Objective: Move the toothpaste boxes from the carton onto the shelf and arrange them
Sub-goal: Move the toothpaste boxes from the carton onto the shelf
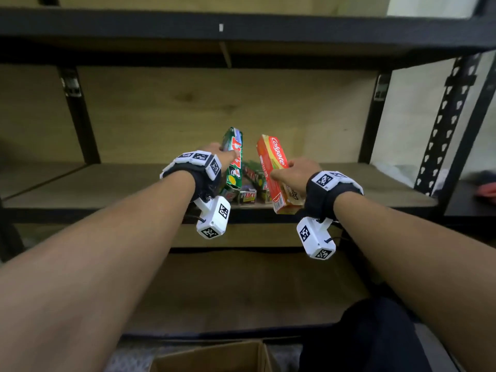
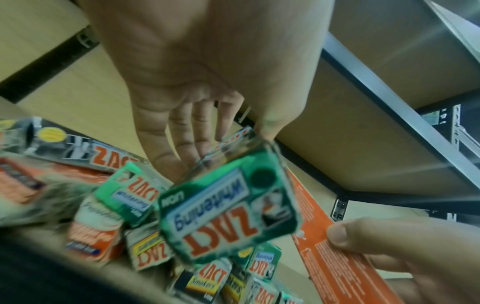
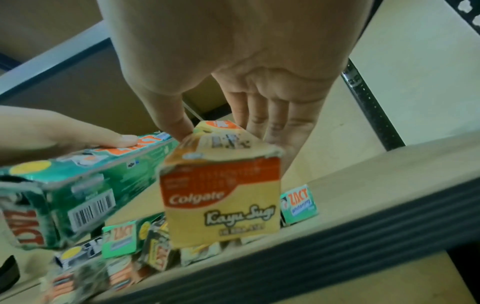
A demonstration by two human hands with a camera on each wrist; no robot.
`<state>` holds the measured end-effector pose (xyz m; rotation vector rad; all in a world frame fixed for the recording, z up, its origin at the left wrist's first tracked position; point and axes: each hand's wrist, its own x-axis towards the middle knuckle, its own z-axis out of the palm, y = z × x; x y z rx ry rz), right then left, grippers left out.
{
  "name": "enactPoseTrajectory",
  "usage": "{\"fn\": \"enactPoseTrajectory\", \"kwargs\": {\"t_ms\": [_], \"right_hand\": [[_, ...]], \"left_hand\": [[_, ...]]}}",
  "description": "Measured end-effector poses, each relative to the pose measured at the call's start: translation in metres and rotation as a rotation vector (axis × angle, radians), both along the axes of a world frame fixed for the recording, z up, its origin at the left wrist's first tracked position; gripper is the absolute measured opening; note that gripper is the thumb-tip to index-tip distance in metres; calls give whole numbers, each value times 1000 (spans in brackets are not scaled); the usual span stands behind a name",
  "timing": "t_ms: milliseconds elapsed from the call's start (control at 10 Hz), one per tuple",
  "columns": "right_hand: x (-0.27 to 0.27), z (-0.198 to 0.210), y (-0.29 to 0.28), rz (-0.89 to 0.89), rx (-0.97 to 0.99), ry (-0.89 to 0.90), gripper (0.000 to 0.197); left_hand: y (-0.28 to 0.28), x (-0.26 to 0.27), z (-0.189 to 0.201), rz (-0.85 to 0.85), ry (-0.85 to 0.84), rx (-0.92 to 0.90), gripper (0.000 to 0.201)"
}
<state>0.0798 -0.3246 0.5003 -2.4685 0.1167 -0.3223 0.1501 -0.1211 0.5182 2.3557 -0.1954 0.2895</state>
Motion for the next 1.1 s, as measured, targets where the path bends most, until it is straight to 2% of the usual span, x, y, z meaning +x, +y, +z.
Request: {"fn": "enactPoseTrajectory", "kwargs": {"t_ms": [200, 300, 400, 500, 600, 700, 800, 900, 1000, 1100], "right_hand": [[51, 18, -20, -106, -82, -28, 31], [75, 17, -26, -135, -134, 13, 43], [97, 8, -30, -175, -208, 39, 72], [114, -4, -34, -164, -256, 64, 78], [122, -12, -34, -120, -301, 99, 77], [127, -14, -32, -96, -293, 91, 72], [124, -13, -33, -81, -277, 91, 54], [115, -11, -34, -79, -257, 92, 48], [102, -6, -32, -93, -295, 96, 42], [86, -1, -31, -105, -296, 109, 35]], "left_hand": [[-29, 60, 9, -40, 58, 37, 44], [-39, 85, 2, -42, 78, 85, 45], [-46, 107, -6, -62, 92, 173, 43], [-53, 126, -14, -68, 88, 240, 31], [-57, 135, -17, -47, 54, 287, 21], [-59, 141, -20, -12, 9, 313, 24], [-61, 136, -19, -5, 7, 374, 28], [-56, 123, -12, -28, 33, 430, 23], [-52, 111, -8, -35, 78, 449, 31], [-46, 84, -3, -38, 59, 471, 28]]}}
